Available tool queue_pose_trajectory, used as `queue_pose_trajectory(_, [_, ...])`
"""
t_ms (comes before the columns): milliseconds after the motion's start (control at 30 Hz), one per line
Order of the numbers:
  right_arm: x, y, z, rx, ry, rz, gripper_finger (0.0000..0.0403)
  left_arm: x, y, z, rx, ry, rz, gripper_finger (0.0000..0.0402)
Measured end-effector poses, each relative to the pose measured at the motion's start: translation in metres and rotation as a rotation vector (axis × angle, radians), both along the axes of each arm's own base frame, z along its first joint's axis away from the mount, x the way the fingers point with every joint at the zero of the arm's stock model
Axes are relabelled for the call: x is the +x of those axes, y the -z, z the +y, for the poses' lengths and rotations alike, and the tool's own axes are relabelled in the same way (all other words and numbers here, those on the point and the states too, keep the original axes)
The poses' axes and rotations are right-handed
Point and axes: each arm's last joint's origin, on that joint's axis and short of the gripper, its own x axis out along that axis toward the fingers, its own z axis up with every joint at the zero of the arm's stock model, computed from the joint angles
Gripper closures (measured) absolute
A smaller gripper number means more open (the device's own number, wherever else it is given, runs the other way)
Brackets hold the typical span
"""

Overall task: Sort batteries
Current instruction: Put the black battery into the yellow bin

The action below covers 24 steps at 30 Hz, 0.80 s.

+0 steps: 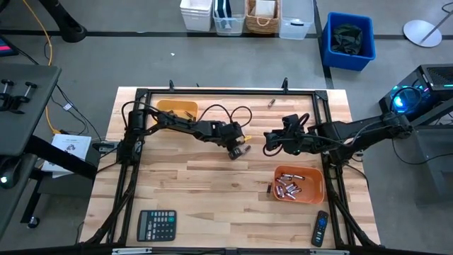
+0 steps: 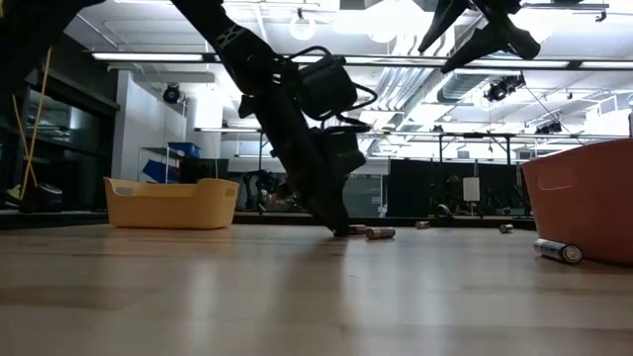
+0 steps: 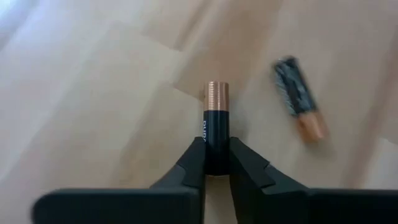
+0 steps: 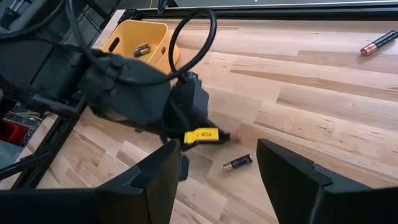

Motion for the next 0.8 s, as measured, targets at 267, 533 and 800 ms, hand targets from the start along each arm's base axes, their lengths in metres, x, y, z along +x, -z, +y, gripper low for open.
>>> queue_pose_trajectory(267, [0.0,0.0,0.0,0.005,-0.001,0.001,0.0196,-0.004,-0.007,-0.008,-0.038,0.069,0.029,0.0377])
queue_pose_trajectory(533, [0.0,0.0,-0.002,-0.007,0.004,0.007,0.0196,-0.025,-0.063,0.004,0.071,0.043,0.005,0.0377])
queue_pose_trajectory(800, [-0.001,0.0,-0.002,-0.032,0.024,0.005,0.0196,-0.065,-0.113,0.021,0.252,-0.122,0.013,0.0377])
